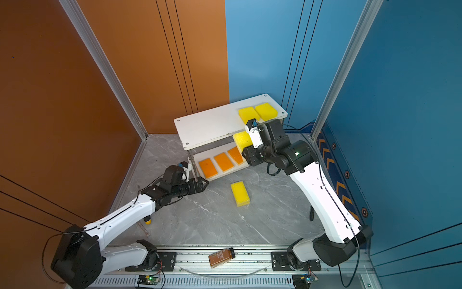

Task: Arrange cleaning sponges on a shelf
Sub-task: Place the cleaning sponge at the shelf.

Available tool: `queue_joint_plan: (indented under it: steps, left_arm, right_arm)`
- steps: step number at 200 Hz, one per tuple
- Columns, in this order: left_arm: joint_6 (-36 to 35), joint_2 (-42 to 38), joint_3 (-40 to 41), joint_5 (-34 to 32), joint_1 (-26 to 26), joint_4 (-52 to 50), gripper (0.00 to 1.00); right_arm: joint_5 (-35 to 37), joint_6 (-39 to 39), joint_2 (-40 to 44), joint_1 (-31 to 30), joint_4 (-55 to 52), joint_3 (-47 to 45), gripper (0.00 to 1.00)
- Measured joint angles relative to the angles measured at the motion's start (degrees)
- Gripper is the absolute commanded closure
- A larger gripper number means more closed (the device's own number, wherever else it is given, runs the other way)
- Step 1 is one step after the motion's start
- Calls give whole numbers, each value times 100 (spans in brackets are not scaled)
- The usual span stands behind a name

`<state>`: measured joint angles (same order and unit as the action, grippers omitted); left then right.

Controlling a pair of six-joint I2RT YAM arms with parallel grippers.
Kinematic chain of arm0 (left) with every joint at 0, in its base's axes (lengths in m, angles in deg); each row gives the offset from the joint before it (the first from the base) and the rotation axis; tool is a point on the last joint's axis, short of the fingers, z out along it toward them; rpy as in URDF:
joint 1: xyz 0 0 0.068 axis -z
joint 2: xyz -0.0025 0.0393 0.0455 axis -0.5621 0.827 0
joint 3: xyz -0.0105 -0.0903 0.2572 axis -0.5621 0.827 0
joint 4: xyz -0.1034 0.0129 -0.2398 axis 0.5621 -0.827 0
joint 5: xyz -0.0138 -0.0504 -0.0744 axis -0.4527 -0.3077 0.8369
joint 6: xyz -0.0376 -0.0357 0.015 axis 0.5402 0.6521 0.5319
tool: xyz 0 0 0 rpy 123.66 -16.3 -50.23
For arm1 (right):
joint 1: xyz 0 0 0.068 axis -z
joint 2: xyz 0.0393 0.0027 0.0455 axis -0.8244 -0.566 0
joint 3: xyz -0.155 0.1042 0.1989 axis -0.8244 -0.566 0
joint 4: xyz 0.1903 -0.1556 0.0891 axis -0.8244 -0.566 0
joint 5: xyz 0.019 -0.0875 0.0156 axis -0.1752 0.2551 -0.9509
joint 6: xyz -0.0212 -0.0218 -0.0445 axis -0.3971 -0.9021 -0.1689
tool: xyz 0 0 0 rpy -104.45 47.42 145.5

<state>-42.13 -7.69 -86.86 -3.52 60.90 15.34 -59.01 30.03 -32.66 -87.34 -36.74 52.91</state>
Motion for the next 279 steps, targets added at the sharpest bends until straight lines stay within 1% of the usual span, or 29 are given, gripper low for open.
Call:
queue_joint_plan:
  steps: [43, 85, 116, 142, 174, 235, 279]
  left_arm:
    - [0, -72, 0, 2, 0, 0, 2]
    - [0, -109, 0, 0, 0, 0, 2]
    - [0, -223, 0, 0, 0, 0, 2]
    - [0, -278, 0, 0, 0, 0, 2]
    - [0, -280, 0, -2, 0, -87, 2]
    - [0, -280, 0, -4, 0, -177, 2]
    - [0, -280, 0, -4, 0, -219, 2]
  right_arm:
    - [188, -203, -219, 7, -50, 892, 45]
    - [437, -498, -1005, 0, -39, 2035, 44]
    - [675, -697, -1552, -11, -15, 2551, 44]
    - [820, -815, -1908, -11, 76, 2675, 44]
    - [815, -833, -2232, -11, 284, 2677, 44]
    - [629, -831, -2544, -13, 660, 2820, 43]
    - [619, -828, -2730, -39, 691, 2850, 41]
